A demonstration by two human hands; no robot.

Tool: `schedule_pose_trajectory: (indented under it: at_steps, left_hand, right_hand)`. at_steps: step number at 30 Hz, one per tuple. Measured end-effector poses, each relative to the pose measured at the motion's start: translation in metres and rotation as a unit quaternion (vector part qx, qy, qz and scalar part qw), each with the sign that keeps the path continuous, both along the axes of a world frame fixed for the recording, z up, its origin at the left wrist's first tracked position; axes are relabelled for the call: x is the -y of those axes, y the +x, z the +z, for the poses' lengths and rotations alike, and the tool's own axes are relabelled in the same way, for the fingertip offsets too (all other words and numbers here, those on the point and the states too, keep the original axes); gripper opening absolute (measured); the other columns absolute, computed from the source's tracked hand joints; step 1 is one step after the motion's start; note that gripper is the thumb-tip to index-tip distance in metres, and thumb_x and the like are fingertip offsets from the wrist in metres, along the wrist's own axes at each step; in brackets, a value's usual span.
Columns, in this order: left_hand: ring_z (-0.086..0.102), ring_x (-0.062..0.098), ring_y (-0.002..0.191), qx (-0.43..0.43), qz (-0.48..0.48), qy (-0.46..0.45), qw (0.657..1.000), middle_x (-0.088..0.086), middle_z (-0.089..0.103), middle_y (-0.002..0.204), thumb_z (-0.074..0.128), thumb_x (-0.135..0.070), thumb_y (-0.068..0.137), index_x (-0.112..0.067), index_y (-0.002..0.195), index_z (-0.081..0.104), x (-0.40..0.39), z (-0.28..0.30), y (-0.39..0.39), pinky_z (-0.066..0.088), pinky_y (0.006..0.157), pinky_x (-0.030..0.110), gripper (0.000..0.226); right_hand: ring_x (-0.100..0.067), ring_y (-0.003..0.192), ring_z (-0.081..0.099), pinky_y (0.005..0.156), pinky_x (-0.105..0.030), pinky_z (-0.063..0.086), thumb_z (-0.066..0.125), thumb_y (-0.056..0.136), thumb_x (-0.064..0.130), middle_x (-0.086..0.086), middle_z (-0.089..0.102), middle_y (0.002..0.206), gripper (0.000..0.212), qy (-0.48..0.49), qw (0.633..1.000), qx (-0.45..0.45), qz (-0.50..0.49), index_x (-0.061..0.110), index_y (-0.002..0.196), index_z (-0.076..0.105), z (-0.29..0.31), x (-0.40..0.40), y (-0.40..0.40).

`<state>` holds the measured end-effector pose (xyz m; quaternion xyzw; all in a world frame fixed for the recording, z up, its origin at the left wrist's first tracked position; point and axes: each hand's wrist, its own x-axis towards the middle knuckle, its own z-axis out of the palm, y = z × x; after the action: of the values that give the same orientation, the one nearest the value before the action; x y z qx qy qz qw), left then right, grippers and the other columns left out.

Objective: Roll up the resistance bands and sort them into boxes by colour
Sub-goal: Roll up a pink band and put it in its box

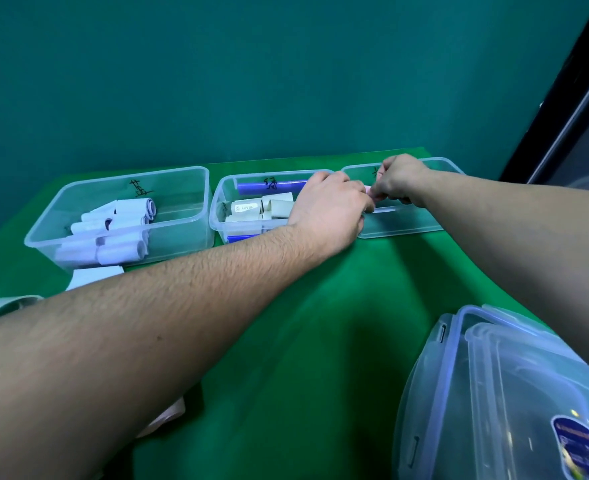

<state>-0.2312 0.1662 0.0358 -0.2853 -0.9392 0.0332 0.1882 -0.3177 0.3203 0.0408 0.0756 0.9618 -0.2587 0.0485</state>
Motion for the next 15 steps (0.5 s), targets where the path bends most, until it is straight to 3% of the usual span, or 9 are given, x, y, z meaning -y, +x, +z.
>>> schedule_pose_trajectory:
  at_steps: [3, 6, 11, 15]
  left_hand:
    - [0.048, 0.020, 0.119, -0.001, -0.003, 0.001, 1.000, -0.011, 0.063, 0.122, 0.048, -0.031, 0.097, -0.035, 0.122, 0.064, 0.0008, -0.0008, -0.0028, 0.033, 0.101, 0.036, 0.030]
    - [0.048, 0.020, 0.119, 0.002, -0.004, 0.007, 1.000, -0.011, 0.063, 0.122, 0.047, -0.030, 0.097, -0.035, 0.123, 0.064, 0.0010, -0.0011, -0.0031, 0.033, 0.101, 0.035, 0.031]
    - [0.049, 0.020, 0.115, 0.007, -0.009, 0.010, 1.000, -0.011, 0.064, 0.122, 0.046, -0.028, 0.097, -0.035, 0.124, 0.065, 0.0018, -0.0018, -0.0041, 0.035, 0.100, 0.035, 0.033]
    - [0.049, 0.020, 0.115, 0.008, -0.005, 0.010, 1.000, -0.011, 0.063, 0.123, 0.046, -0.027, 0.097, -0.033, 0.123, 0.065, 0.0012, -0.0026, -0.0043, 0.034, 0.098, 0.033, 0.033]
  right_hand:
    - [-0.015, 0.045, 0.035, 0.041, -0.020, 0.029, 0.076, 0.078, 0.006, -0.001, 0.058, 0.066, 0.015, -0.014, 1.000, -0.013, 0.024, 0.018, 0.085, 0.069, -0.0051, -0.0016, -0.0007]
    - [-0.012, 0.047, 0.039, 0.037, -0.019, 0.031, 0.073, 0.082, 0.011, 0.005, 0.058, 0.067, 0.013, 0.032, 0.998, -0.017, 0.049, 0.021, 0.090, 0.073, -0.0029, -0.0029, 0.0010]
    - [-0.018, 0.084, 0.055, 0.070, -0.023, 0.040, 0.071, 0.084, 0.027, 0.008, 0.059, 0.082, 0.028, 0.109, 0.987, -0.003, 0.114, 0.025, 0.112, 0.072, -0.0041, -0.0044, -0.0009]
    - [-0.020, 0.089, 0.055, 0.074, -0.024, 0.039, 0.073, 0.083, 0.030, 0.003, 0.060, 0.095, 0.032, 0.176, 0.974, -0.011, 0.145, 0.024, 0.114, 0.069, -0.0065, -0.0021, -0.0065]
